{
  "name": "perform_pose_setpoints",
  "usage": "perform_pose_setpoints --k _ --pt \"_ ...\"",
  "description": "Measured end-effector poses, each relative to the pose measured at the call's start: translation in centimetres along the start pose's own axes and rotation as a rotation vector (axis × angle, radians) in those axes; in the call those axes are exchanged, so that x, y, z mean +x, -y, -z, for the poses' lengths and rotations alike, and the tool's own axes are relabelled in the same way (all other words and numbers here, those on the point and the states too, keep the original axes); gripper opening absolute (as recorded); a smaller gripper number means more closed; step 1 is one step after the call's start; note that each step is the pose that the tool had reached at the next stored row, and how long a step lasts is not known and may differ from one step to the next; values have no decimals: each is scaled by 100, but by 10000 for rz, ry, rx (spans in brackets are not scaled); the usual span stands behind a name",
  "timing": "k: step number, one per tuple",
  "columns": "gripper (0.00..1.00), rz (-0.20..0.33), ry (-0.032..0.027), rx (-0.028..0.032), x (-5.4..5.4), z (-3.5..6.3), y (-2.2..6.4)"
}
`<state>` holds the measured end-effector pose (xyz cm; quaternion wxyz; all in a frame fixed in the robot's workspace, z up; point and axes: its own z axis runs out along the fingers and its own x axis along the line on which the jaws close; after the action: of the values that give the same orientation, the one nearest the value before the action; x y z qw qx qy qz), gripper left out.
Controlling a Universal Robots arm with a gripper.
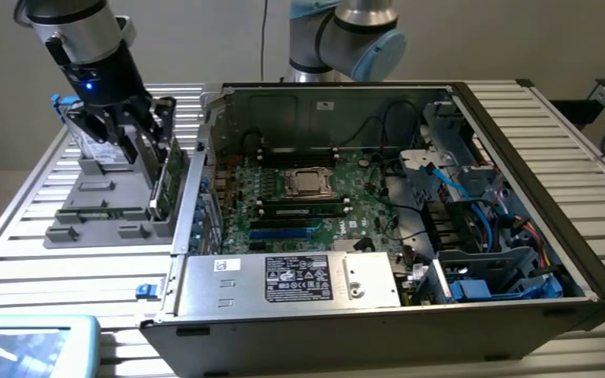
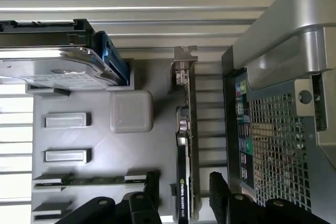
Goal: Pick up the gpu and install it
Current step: 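Pick up the gpu and move the gpu toward the slot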
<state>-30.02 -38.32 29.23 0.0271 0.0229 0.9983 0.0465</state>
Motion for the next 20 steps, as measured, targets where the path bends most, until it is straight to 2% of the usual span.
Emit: perform_pose_setpoints --k 5,10,14,15,20 --pt "52 6 160 -72 36 -47 13" --pt "52 -62 174 -197 38 -116 64" --pt "52 -185 177 -379 39 -163 106" --pt "52 -209 180 -404 39 -181 118" --pt "52 -285 185 -418 30 -270 135"
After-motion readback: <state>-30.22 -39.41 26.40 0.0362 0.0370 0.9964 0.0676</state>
